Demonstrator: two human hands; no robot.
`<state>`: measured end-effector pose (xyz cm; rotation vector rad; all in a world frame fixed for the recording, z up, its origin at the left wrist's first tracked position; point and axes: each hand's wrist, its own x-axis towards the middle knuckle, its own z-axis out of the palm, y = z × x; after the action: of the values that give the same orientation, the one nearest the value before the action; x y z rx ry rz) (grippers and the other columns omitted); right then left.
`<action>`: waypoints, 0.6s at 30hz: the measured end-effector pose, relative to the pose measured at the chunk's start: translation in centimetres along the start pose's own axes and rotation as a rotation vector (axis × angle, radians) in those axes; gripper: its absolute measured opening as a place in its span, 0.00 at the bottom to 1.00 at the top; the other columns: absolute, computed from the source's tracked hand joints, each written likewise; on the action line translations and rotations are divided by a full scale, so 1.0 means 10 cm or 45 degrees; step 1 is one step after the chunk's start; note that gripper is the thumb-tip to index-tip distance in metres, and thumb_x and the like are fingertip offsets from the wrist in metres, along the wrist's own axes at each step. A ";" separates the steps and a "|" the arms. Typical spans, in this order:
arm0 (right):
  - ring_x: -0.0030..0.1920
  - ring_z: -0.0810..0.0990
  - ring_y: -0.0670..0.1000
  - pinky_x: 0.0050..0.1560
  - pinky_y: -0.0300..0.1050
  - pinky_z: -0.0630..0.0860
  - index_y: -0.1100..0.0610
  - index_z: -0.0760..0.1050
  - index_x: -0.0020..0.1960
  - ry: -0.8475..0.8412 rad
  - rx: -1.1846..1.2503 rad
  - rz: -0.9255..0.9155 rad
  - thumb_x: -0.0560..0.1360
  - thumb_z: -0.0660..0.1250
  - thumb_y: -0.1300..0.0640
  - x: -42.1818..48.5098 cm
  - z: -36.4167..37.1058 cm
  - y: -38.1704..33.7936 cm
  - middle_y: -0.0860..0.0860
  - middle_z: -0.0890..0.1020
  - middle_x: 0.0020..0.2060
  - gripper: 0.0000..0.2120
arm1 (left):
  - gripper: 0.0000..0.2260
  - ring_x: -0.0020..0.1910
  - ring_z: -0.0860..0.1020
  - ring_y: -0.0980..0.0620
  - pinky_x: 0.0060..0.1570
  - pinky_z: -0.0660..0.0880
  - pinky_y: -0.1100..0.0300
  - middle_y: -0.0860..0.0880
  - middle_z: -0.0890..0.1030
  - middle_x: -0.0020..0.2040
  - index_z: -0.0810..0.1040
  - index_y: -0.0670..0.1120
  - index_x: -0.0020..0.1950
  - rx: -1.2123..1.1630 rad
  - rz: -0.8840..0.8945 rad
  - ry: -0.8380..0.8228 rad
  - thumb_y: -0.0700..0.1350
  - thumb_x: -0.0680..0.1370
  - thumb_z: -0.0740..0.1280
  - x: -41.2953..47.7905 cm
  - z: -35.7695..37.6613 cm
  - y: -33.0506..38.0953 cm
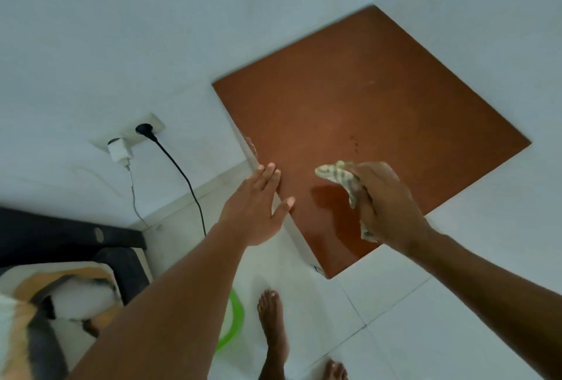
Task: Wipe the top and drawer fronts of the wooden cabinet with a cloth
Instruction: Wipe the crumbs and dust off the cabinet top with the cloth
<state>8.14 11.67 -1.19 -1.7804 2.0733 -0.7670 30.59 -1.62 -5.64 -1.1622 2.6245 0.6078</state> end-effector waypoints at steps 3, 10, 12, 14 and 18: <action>0.57 0.73 0.51 0.62 0.50 0.73 0.58 0.74 0.68 -0.065 -0.076 0.033 0.83 0.58 0.60 0.89 0.28 -0.12 0.55 0.79 0.58 0.15 | 0.35 0.81 0.43 0.51 0.79 0.44 0.54 0.49 0.47 0.83 0.48 0.46 0.83 0.009 -0.004 0.091 0.65 0.82 0.43 0.03 -0.08 -0.31; 0.58 0.75 0.58 0.62 0.50 0.69 0.61 0.76 0.65 -0.069 -0.170 -0.051 0.81 0.59 0.64 2.49 0.94 -0.62 0.57 0.79 0.58 0.14 | 0.31 0.81 0.42 0.49 0.80 0.47 0.51 0.46 0.44 0.83 0.43 0.44 0.82 -0.060 -0.116 0.147 0.50 0.83 0.53 0.49 -0.40 -0.98; 0.59 0.76 0.61 0.63 0.49 0.66 0.63 0.76 0.65 -0.073 -0.205 -0.101 0.80 0.59 0.66 2.79 1.06 -0.74 0.59 0.80 0.58 0.15 | 0.33 0.81 0.41 0.49 0.80 0.47 0.50 0.46 0.42 0.83 0.41 0.44 0.82 -0.026 -0.102 0.123 0.47 0.82 0.55 0.64 -0.47 -1.14; 0.62 0.75 0.62 0.66 0.50 0.64 0.64 0.74 0.68 -0.138 -0.229 -0.115 0.80 0.58 0.66 3.03 1.20 -0.77 0.60 0.79 0.62 0.17 | 0.35 0.81 0.40 0.49 0.80 0.47 0.50 0.46 0.40 0.83 0.40 0.44 0.82 0.005 -0.075 0.104 0.45 0.81 0.57 0.79 -0.53 -1.24; 0.77 0.63 0.59 0.78 0.57 0.59 0.58 0.66 0.76 -0.350 -0.324 -0.170 0.80 0.47 0.50 3.16 1.51 -0.55 0.57 0.70 0.74 0.28 | 0.38 0.81 0.40 0.48 0.80 0.47 0.50 0.45 0.40 0.83 0.39 0.43 0.82 0.045 0.003 0.095 0.43 0.79 0.59 0.99 -0.56 -1.33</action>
<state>15.07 -22.69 -6.76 -2.0434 1.9527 -0.2757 33.78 -18.70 -7.90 -1.1938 2.6872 0.5263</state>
